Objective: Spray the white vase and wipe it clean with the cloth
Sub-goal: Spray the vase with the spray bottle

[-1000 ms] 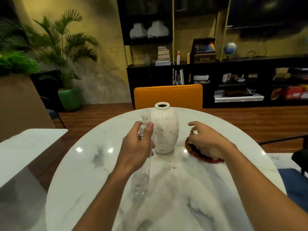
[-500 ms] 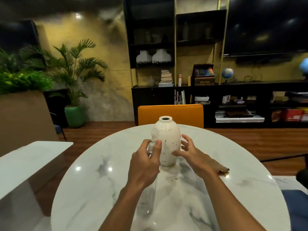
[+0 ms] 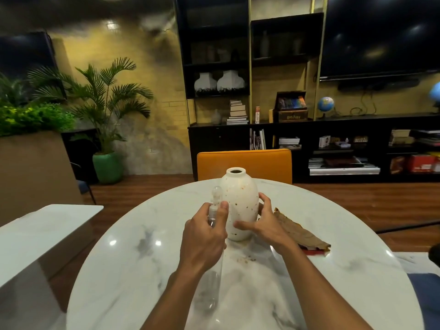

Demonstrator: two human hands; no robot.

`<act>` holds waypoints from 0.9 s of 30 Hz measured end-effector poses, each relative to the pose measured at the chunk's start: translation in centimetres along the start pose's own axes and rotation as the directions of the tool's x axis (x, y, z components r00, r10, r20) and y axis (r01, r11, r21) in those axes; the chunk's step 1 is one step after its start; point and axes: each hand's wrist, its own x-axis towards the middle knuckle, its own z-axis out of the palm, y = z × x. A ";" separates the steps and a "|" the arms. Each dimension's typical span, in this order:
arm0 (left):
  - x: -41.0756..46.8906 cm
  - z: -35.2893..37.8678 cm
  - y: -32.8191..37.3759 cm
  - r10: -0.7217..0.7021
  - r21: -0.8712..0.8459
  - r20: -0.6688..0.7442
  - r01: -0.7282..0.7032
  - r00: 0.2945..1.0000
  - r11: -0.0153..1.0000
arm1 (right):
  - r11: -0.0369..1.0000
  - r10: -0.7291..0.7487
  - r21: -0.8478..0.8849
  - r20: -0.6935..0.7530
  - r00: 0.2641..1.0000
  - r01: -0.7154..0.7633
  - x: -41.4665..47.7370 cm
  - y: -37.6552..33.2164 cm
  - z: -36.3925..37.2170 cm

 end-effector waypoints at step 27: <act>-0.8 0.8 -0.1 0.097 -0.006 -0.006 -0.097 0.995 0.995 | 0.988 -0.040 -0.156 -0.170 0.985 0.013 -1.4 0.3 1.1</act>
